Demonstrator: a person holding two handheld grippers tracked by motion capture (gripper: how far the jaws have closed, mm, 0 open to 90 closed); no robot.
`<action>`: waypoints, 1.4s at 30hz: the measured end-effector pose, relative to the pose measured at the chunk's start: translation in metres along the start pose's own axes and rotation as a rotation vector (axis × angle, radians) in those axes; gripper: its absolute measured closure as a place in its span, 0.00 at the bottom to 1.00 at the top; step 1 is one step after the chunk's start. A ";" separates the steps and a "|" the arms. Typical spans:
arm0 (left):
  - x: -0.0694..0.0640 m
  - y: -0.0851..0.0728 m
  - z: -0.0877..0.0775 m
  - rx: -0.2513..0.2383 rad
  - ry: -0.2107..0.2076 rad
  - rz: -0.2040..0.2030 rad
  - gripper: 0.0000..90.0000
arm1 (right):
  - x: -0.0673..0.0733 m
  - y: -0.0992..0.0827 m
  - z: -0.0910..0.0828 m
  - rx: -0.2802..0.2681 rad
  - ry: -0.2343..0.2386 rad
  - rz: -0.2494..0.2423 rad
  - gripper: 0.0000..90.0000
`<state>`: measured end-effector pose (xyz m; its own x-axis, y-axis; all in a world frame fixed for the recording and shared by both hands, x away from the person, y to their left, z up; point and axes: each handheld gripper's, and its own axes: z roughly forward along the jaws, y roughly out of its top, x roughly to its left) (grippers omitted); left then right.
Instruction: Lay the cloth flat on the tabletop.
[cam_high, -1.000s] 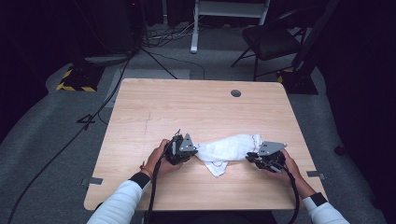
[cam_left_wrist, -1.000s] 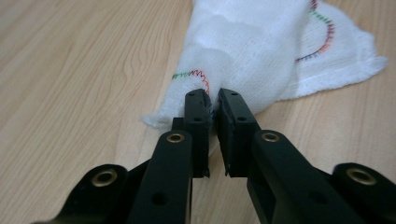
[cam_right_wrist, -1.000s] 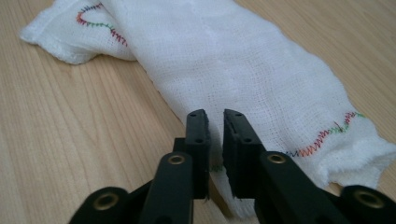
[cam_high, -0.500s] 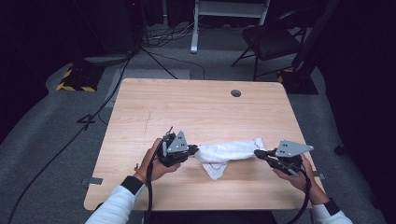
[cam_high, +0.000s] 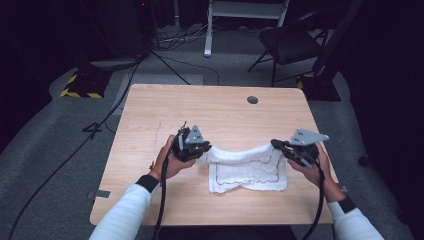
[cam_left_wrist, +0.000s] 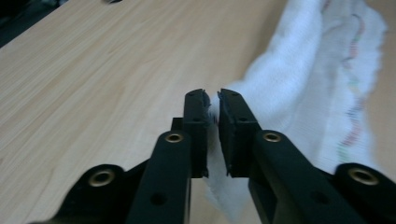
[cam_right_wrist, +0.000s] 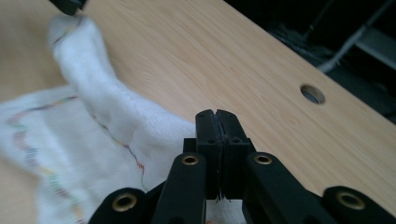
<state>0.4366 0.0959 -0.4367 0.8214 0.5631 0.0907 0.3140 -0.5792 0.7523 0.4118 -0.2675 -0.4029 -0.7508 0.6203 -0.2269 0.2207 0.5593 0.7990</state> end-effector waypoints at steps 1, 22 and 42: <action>0.005 0.000 0.006 0.010 -0.008 -0.029 0.76 | -0.011 -0.004 0.016 0.014 -0.007 0.042 0.94; -0.003 -0.028 0.035 0.125 -0.105 0.051 0.60 | -0.008 -0.072 0.044 0.219 0.223 -0.025 0.59; 0.021 -0.003 0.017 -0.043 -0.075 -0.003 0.92 | -0.026 -0.036 0.019 0.027 0.043 -0.017 0.96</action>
<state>0.4613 0.0998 -0.4481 0.8541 0.5185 0.0403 0.2975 -0.5506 0.7800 0.4350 -0.2935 -0.4366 -0.7805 0.5867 -0.2158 0.2238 0.5846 0.7798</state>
